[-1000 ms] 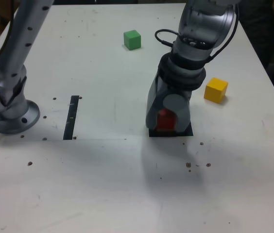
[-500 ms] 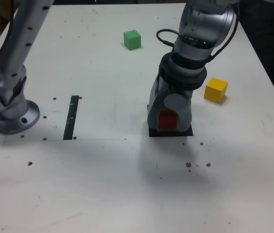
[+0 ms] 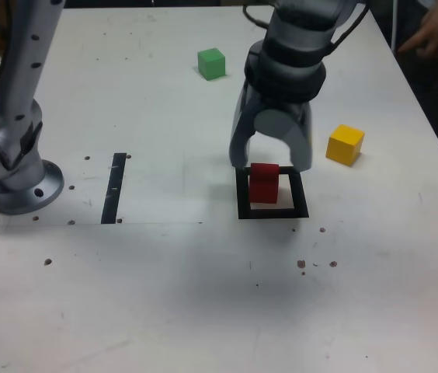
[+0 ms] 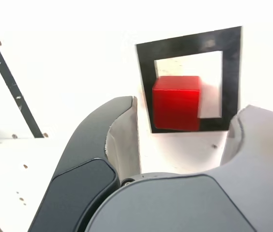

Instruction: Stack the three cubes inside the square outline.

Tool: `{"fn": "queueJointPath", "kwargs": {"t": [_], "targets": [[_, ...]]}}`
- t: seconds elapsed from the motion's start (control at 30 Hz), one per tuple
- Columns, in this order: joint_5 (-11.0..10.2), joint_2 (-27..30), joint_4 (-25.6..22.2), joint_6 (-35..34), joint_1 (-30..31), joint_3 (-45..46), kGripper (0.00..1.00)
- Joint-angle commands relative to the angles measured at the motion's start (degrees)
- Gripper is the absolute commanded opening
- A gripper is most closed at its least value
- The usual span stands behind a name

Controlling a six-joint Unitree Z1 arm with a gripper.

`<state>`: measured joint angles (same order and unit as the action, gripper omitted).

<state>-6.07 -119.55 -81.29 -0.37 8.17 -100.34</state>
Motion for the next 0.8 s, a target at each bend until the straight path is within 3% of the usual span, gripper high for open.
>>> {"fn": "queueJointPath", "kwargs": {"t": [0.0, 0.17, 0.27, 0.5, 0.77], "targets": [[-0.9, 0.9, -0.3, 1.9, 0.1, -2.5, 1.00], [-5.4, -0.2, -1.9, 14.9, -1.0, -12.3, 1.00], [-6.9, -1.4, -4.4, 23.7, -2.8, -17.1, 0.99], [-7.3, -4.9, -6.3, 38.6, -8.6, -21.5, 0.99], [-7.1, -12.9, -7.1, 42.7, -11.7, -28.1, 0.96]]}}
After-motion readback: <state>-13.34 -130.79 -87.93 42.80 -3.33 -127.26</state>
